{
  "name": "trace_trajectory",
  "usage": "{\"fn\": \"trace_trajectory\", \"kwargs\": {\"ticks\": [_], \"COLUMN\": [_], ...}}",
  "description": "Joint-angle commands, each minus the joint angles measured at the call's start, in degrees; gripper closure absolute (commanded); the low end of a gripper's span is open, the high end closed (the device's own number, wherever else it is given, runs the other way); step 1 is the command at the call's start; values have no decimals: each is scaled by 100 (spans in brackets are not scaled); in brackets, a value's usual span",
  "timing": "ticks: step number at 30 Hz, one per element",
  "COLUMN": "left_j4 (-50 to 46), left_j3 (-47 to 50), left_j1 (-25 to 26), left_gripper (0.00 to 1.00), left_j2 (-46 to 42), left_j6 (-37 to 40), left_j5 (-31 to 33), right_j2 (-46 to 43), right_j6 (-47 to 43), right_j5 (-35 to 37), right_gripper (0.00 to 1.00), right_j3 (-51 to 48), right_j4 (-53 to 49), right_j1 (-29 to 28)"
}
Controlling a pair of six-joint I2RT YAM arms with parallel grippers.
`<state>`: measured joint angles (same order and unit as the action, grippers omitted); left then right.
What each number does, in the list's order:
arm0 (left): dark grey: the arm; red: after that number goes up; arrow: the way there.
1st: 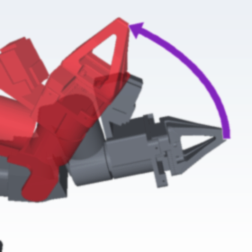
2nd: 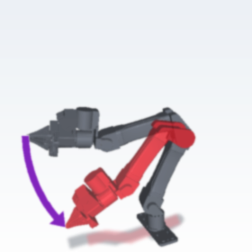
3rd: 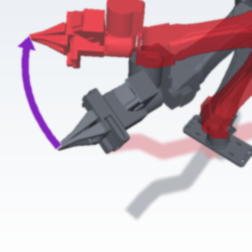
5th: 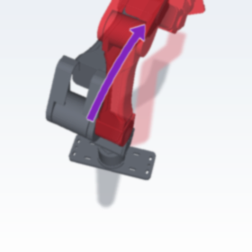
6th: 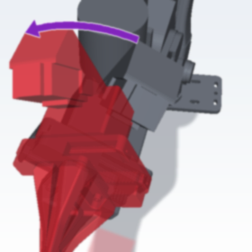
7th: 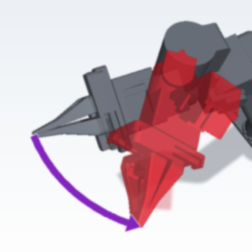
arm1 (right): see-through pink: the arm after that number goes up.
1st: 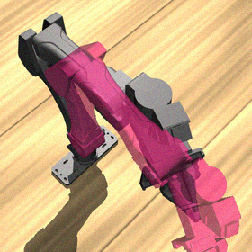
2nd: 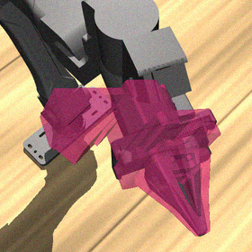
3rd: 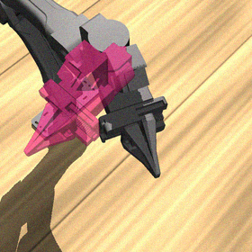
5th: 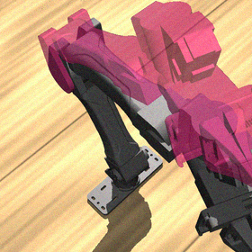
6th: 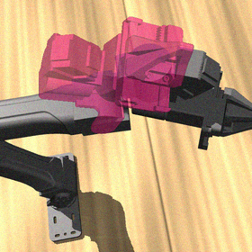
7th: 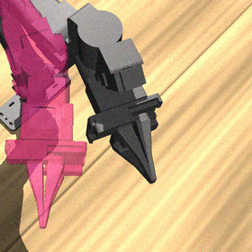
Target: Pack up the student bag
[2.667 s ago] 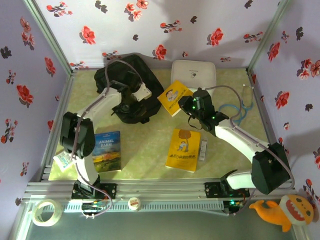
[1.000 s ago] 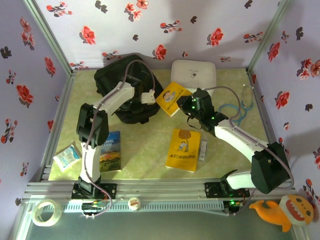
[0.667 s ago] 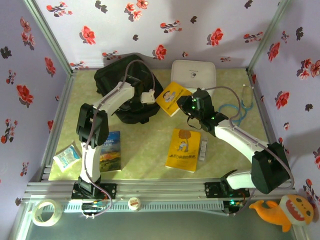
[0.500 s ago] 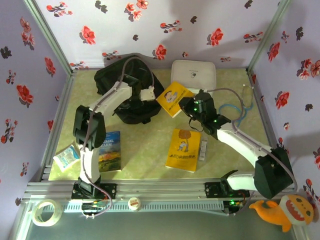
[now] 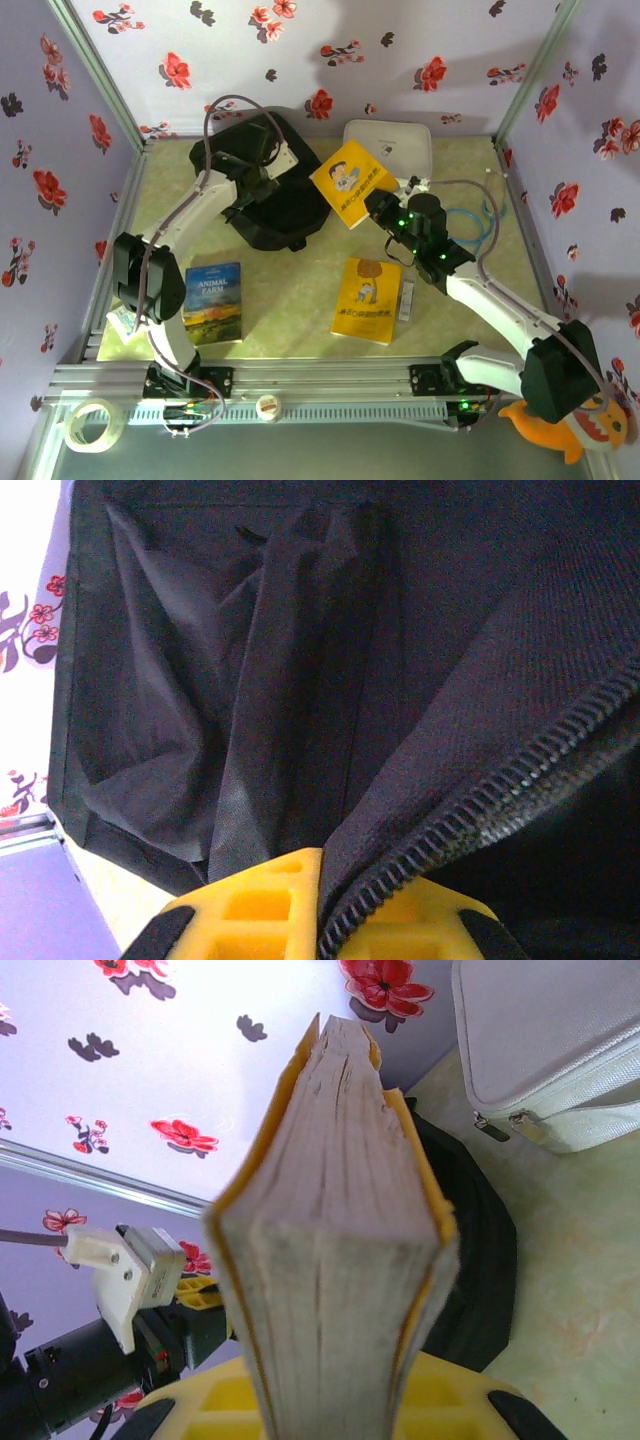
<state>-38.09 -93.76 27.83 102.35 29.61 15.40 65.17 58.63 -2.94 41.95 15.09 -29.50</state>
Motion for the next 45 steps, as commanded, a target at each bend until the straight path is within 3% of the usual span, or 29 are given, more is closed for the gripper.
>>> {"fn": "trace_trajectory", "kwargs": {"ticks": [1, 9, 17, 24, 31, 40, 45], "left_j4": [803, 898, 1086, 1390, 2382, 3333, 3483], "left_j3": [99, 337, 370, 508, 1215, 1905, 2146], "left_j1": [-50, -50, -45, -32, 49, 211, 265], "left_gripper": [98, 98, 98, 98, 98, 98, 97], "left_j2": [-303, -272, -442, -846, -1480, -1967, -2059], "left_j6": [-469, -479, -770, -1041, -843, -745, -739], "left_j5": [57, 58, 58, 60, 5, -242, -478], "right_j2": [-346, -653, -342, 647, 1821, 2956, 3405], "right_j6": [31, -28, 385, 851, 1379, 2559, 2676], "right_j5": [153, 414, 209, -465, -742, -385, -458], "right_gripper": [83, 83, 83, 84, 84, 84, 83], "right_j3": [-144, -236, -299, 116, 901, 1659, 2140], "right_j4": [721, 678, 640, 810, 1571, 1391, 1698], "right_j1": [32, 32, 23, -97, -442, -657, -659]}}
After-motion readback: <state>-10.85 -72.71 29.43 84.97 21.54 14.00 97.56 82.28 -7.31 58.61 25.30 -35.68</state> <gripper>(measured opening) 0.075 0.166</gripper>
